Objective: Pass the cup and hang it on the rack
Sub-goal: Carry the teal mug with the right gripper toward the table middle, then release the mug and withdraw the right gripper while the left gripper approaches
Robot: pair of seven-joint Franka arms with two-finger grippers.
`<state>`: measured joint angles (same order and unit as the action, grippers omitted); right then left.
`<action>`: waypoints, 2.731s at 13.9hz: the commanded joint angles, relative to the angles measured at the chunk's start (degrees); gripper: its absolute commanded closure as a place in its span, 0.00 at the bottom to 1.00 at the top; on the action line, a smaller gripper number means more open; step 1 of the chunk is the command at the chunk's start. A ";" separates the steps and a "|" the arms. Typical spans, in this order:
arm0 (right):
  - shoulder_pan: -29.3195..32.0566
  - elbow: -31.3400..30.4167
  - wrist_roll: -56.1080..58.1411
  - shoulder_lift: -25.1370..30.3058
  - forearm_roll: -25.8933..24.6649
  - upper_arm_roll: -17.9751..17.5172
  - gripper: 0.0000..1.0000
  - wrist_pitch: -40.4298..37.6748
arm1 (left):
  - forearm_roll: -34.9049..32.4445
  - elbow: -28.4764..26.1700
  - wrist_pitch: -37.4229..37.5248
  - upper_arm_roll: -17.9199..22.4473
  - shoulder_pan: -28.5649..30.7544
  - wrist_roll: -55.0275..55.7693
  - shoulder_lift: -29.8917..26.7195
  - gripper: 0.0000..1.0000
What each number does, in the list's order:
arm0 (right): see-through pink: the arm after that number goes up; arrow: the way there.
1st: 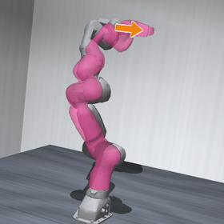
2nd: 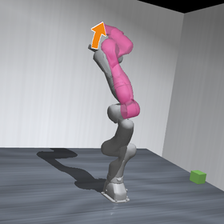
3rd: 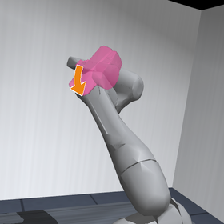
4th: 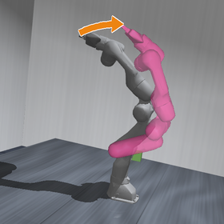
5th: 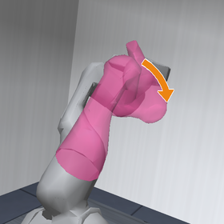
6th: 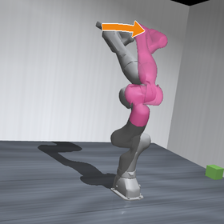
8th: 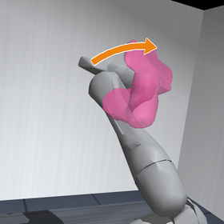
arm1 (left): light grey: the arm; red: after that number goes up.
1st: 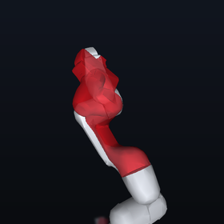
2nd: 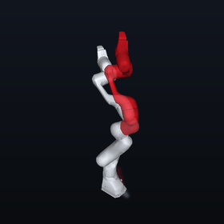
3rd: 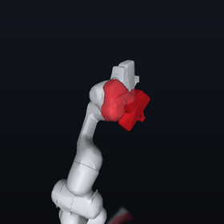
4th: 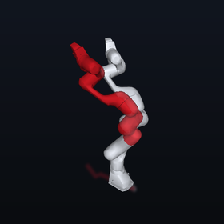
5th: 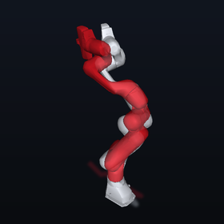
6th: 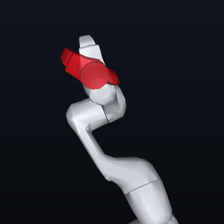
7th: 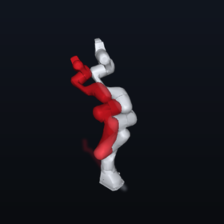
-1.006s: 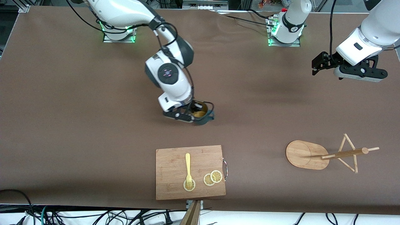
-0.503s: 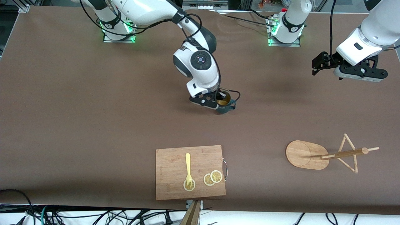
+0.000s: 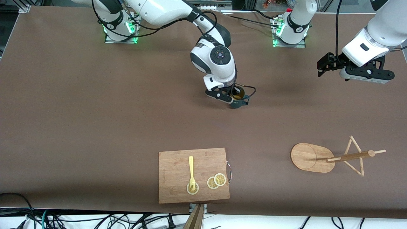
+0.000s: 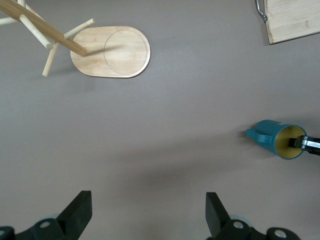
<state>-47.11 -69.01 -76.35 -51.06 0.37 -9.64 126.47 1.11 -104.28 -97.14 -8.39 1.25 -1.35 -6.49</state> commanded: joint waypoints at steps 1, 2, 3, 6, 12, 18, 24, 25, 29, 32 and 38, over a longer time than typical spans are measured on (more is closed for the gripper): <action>-1.05 2.83 -0.73 -2.11 0.51 0.50 1.00 -0.79 | 0.03 0.40 0.20 -0.31 0.42 -0.41 -0.36 0.00; -1.14 2.83 -0.73 -2.20 0.51 0.50 1.00 -0.79 | 0.03 0.40 0.20 -0.31 0.42 -0.41 -0.36 0.00; -1.31 2.83 -0.73 -2.37 0.51 0.50 0.78 -0.79 | 0.03 0.40 0.20 -0.31 0.42 -0.41 -0.36 0.00; -1.31 2.91 0.06 -1.94 -0.02 0.50 0.00 -1.40 | 0.03 0.40 0.20 -0.31 0.42 -0.41 -0.36 0.00; 2.98 8.88 8.47 1.04 0.33 0.42 0.00 -14.57 | 0.03 0.40 0.20 -0.31 0.42 -0.41 -0.36 0.00; 11.15 9.07 30.25 8.25 0.33 0.77 0.00 -26.53 | 0.03 0.31 1.16 -0.22 0.42 -0.50 -0.10 0.00; 22.31 9.07 55.57 14.49 -0.28 1.38 0.00 -36.20 | 0.12 0.48 0.29 -0.40 -0.19 -0.50 6.74 0.00; 24.77 9.07 59.69 15.02 -0.28 1.30 0.00 -37.34 | 0.12 0.83 0.02 -0.40 -0.28 -0.50 9.11 0.00; 33.12 8.98 72.19 18.01 -3.78 1.73 0.00 -41.56 | 0.21 5.05 -1.73 -0.40 0.33 -4.70 15.02 0.00; 38.39 8.72 74.23 20.47 -5.12 2.52 0.00 -43.15 | 0.74 4.79 -3.74 -0.49 -0.37 -6.65 17.12 0.00; 49.30 -1.99 81.10 32.15 -5.11 2.70 0.00 -42.63 | 0.91 4.09 -12.10 -2.51 -1.69 -14.09 21.96 0.00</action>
<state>-0.29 -63.19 3.88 -25.16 -4.21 -6.27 83.22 1.11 -101.00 -108.46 -10.89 -0.53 -9.85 14.65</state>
